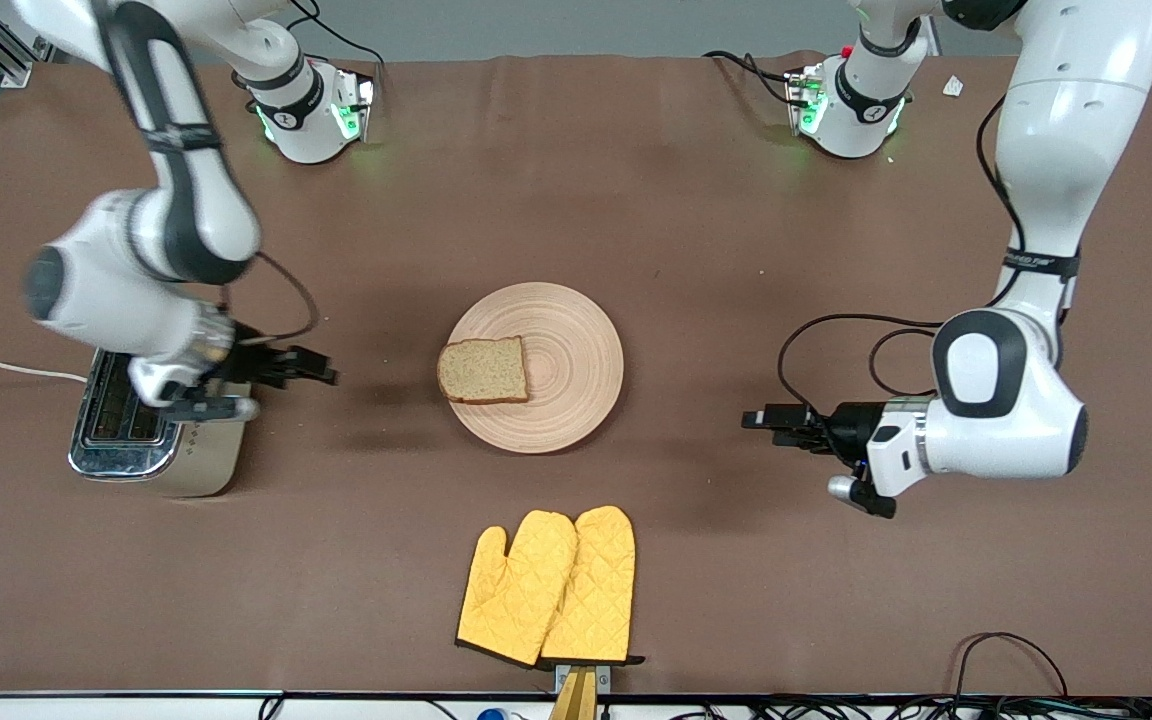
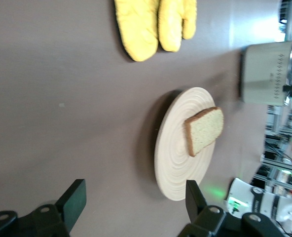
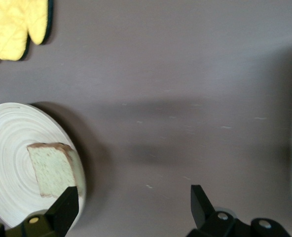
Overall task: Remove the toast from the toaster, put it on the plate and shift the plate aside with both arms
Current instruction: 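Withdraw the right gripper while the left gripper grasps the plate rim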
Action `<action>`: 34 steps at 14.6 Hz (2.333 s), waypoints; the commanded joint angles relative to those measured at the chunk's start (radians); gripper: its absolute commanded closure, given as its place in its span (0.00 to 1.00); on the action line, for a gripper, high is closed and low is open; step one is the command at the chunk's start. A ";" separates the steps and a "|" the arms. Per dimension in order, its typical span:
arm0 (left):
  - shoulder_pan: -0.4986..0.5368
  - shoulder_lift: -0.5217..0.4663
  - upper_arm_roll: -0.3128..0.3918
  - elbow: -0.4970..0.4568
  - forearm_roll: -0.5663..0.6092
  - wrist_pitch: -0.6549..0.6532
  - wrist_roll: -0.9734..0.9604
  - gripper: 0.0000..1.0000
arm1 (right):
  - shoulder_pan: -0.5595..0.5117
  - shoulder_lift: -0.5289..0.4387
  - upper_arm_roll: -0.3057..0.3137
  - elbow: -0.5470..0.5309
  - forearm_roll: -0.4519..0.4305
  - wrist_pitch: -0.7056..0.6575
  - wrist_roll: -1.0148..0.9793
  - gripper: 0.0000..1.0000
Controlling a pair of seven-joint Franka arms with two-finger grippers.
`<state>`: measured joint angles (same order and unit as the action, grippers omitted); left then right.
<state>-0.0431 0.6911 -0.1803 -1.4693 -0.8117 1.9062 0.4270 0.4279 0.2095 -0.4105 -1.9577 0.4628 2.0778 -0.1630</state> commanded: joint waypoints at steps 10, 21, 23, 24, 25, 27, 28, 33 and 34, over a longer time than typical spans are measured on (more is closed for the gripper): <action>-0.044 0.131 -0.037 -0.043 -0.150 0.016 0.236 0.37 | -0.046 -0.107 -0.100 0.519 -0.410 -0.583 0.013 0.00; -0.193 0.199 -0.037 -0.138 -0.406 0.177 0.430 0.47 | -0.430 -0.150 0.354 0.522 -0.489 -0.617 0.019 0.00; -0.195 0.200 -0.037 -0.146 -0.415 0.177 0.430 0.49 | -0.472 -0.151 0.406 0.522 -0.507 -0.621 0.046 0.00; -0.201 0.205 -0.037 -0.151 -0.429 0.177 0.433 0.49 | -0.469 -0.151 0.406 0.522 -0.509 -0.621 0.046 0.00; -0.205 0.215 -0.037 -0.151 -0.444 0.175 0.438 0.51 | -0.469 -0.153 0.406 0.522 -0.509 -0.622 0.046 0.00; -0.213 0.217 -0.037 -0.151 -0.446 0.175 0.449 0.57 | -0.474 -0.153 0.406 0.519 -0.510 -0.633 0.046 0.00; -0.213 0.217 -0.037 -0.152 -0.448 0.175 0.449 0.59 | -0.477 -0.153 0.404 0.511 -0.510 -0.639 0.048 0.00; -0.210 0.211 -0.037 -0.151 -0.449 0.175 0.452 0.84 | -0.477 -0.156 0.404 0.520 -0.513 -0.660 0.042 0.00; -0.210 0.211 -0.037 -0.146 -0.448 0.175 0.453 0.92 | -0.469 -0.150 0.406 0.526 -0.533 -0.662 0.039 0.00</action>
<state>-0.2515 0.9139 -0.2201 -1.6096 -1.2378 2.0778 0.8499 -0.0263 0.0739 -0.0309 -1.4261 -0.0318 1.4276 -0.1297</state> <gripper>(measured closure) 0.775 0.000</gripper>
